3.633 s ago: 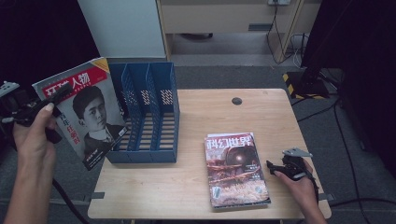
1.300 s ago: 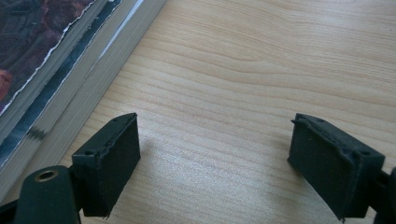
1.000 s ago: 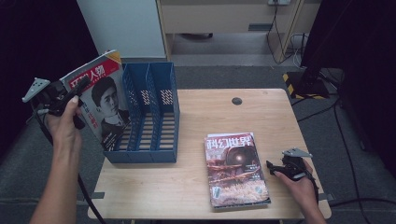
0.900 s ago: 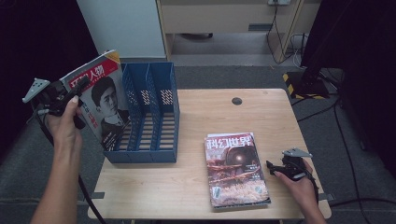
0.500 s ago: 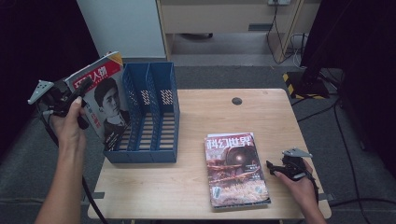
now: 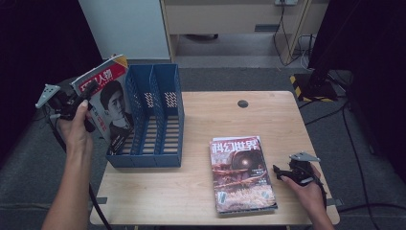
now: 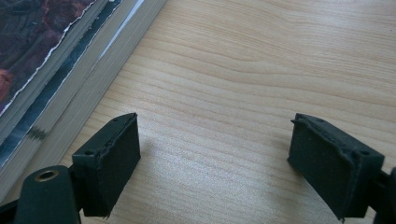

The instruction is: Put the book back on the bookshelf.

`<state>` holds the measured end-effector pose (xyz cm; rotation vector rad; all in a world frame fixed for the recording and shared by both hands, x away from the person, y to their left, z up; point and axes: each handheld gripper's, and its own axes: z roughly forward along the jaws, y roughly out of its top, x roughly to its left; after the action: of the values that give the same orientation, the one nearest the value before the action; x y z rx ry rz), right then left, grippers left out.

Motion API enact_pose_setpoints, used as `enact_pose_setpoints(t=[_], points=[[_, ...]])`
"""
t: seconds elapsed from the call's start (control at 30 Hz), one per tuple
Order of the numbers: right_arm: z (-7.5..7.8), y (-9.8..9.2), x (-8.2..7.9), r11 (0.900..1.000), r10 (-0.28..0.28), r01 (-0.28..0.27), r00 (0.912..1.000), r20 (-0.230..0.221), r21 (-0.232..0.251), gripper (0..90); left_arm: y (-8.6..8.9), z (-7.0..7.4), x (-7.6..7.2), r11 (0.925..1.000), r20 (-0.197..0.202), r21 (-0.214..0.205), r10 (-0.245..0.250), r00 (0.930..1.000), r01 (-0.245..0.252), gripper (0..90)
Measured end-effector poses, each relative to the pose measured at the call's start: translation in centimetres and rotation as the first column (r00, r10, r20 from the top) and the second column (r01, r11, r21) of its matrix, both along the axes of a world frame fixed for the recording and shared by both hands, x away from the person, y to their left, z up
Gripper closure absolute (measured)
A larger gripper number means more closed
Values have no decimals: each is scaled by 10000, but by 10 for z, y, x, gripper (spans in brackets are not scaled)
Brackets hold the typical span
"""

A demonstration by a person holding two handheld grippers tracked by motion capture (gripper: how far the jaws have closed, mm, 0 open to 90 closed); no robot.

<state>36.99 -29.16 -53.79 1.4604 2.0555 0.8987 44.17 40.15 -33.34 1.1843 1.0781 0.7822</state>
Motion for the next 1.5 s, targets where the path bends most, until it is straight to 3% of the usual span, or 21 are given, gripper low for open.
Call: enact_pose_setpoints(t=[0.1,1.17,1.5], points=[[0,0,0,10000,1,-1,10000,0,-1,165,-1,-4,1,9998,-41,187,-32,10000,33,844],[0,0,0,10000,20,-20,10000,-4,-2,166,2,-36,-6,10000,-169,-51,33,9999,-34,844],[0,0,-1,10000,22,-22,10000,2,-6,166,5,-39,-9,9999,-260,2,123,9996,-123,837]])
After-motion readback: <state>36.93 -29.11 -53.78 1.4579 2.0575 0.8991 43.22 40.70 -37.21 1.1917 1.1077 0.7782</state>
